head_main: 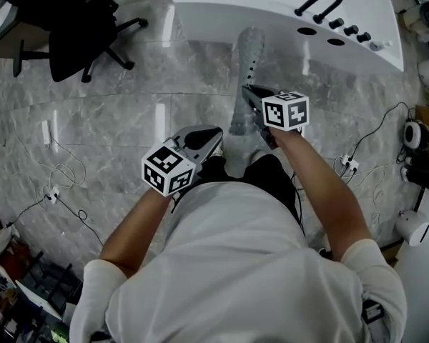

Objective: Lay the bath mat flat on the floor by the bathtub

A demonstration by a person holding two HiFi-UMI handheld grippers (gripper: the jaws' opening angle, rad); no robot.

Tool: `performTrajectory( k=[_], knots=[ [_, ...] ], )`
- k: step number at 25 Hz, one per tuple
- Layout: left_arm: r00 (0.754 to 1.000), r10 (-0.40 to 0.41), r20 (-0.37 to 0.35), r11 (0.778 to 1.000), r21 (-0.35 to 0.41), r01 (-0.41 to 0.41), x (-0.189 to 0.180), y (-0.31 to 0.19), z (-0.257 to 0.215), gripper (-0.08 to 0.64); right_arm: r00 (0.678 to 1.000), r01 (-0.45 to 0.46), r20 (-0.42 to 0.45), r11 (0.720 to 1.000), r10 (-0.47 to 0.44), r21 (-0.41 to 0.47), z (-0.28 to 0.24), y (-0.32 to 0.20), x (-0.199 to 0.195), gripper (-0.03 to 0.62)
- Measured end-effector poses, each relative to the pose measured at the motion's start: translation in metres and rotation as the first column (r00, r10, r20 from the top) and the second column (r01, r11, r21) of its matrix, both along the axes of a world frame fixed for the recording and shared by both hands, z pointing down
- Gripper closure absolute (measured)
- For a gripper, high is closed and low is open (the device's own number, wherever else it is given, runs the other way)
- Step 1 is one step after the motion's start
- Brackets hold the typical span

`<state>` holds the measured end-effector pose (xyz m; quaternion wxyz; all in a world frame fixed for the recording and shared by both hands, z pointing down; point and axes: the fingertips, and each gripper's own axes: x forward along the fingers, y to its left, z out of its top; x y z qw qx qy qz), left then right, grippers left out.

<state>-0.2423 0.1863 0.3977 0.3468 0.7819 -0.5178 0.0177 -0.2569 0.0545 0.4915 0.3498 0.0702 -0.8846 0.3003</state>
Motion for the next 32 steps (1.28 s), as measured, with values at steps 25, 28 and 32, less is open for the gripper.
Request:
performTrajectory(
  k=[25, 28, 32],
  knots=[
    [0.993, -0.033, -0.113, 0.985, -0.174, 0.013, 0.083, -0.118, 0.11, 0.541, 0.992, 0.106, -0.08, 0.987, -0.097, 0.12, 0.217, -0.175, -0.071, 0.554],
    [0.991, 0.044, -0.124, 0.977, -0.2, -0.068, 0.109, -0.134, 0.122, 0.541, 0.988, 0.088, -0.137, 0.983, -0.066, 0.159, 0.264, -0.206, -0.024, 0.552],
    [0.985, 0.121, -0.122, 0.963, -0.226, -0.146, 0.132, -0.157, 0.145, 0.541, 0.979, 0.055, -0.206, 0.978, -0.013, 0.202, 0.309, -0.262, 0.04, 0.552]
  ],
)
